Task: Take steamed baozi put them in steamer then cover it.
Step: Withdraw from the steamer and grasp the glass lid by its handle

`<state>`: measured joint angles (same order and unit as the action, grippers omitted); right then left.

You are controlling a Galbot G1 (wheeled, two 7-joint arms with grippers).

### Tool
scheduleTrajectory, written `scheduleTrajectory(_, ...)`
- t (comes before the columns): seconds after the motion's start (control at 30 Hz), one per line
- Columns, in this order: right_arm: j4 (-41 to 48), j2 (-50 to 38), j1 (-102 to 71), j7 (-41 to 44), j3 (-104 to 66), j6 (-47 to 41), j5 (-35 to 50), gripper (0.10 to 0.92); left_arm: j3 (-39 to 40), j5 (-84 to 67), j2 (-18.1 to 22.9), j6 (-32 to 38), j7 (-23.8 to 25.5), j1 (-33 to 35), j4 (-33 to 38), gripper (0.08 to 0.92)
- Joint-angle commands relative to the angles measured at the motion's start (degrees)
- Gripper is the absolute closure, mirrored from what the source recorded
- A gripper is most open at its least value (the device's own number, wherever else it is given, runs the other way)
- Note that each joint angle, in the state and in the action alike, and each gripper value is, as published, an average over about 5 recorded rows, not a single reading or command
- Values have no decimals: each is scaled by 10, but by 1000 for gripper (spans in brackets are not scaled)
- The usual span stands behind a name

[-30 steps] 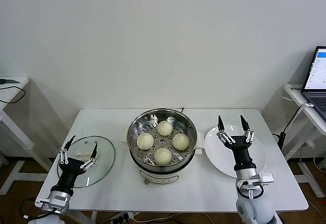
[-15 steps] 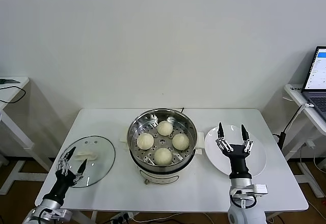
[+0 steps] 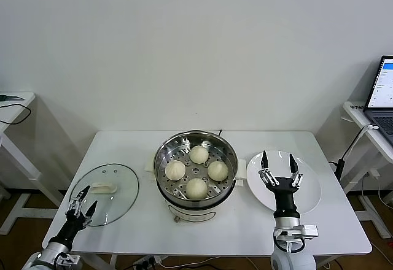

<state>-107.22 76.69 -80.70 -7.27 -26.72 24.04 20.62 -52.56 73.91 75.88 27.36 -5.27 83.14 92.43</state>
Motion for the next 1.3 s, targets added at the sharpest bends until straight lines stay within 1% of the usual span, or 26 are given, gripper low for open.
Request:
scheduleTrajectory(0.03,4,5,-2,-1,-1,3,-3,203,0,45,-1,-6,-13,-24,-29,177)
scheduleTrajectory(0.83,11,5,-3,2,-2,4,-6,203,32,41,8,-38,-16,-94,-65,177)
scheduleTrajectory(1.3,19,4,-1,4,-8,4,-7,203,42,53,6,-42,-19,-151,-127,177)
